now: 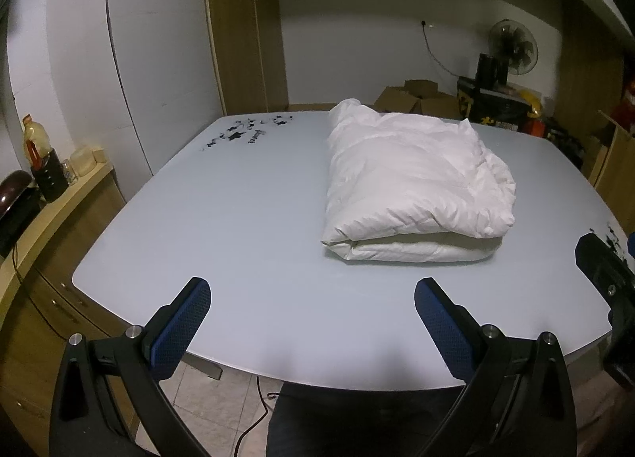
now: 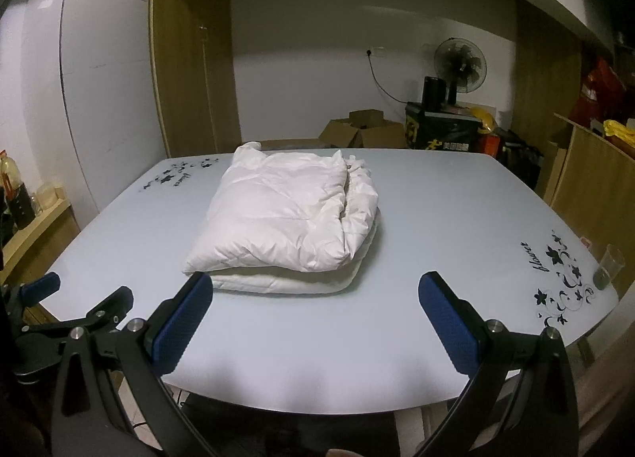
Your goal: Fold large clothes
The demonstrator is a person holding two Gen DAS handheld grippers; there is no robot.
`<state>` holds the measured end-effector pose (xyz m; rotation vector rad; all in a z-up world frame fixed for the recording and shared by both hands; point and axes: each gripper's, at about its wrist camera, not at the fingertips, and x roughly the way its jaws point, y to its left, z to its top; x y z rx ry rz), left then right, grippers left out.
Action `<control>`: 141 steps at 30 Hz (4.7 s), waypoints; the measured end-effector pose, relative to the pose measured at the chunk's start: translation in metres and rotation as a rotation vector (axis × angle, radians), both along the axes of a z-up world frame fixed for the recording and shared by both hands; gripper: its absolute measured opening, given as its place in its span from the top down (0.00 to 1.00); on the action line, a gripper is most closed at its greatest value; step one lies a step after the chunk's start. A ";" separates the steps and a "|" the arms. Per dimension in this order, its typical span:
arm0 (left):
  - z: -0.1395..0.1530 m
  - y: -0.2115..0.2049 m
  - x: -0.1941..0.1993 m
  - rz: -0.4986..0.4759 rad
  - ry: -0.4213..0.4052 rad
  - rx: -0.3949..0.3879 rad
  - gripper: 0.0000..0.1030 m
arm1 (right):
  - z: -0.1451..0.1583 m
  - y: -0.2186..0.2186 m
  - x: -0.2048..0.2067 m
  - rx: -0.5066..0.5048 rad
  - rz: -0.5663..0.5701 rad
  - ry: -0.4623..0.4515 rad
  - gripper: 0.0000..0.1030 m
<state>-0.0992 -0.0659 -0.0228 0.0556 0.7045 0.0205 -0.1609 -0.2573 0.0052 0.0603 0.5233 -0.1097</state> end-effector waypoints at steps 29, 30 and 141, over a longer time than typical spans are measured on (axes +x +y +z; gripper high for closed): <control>0.007 0.018 -0.011 0.076 -0.033 0.006 0.00 | -0.001 0.003 -0.008 -0.011 0.013 -0.022 0.00; 0.008 0.020 -0.011 0.080 -0.036 0.006 0.00 | 0.000 0.004 -0.008 -0.014 0.016 -0.024 0.00; 0.003 0.021 -0.018 0.075 -0.001 -0.013 0.00 | 0.004 0.009 -0.020 -0.054 0.059 -0.023 0.00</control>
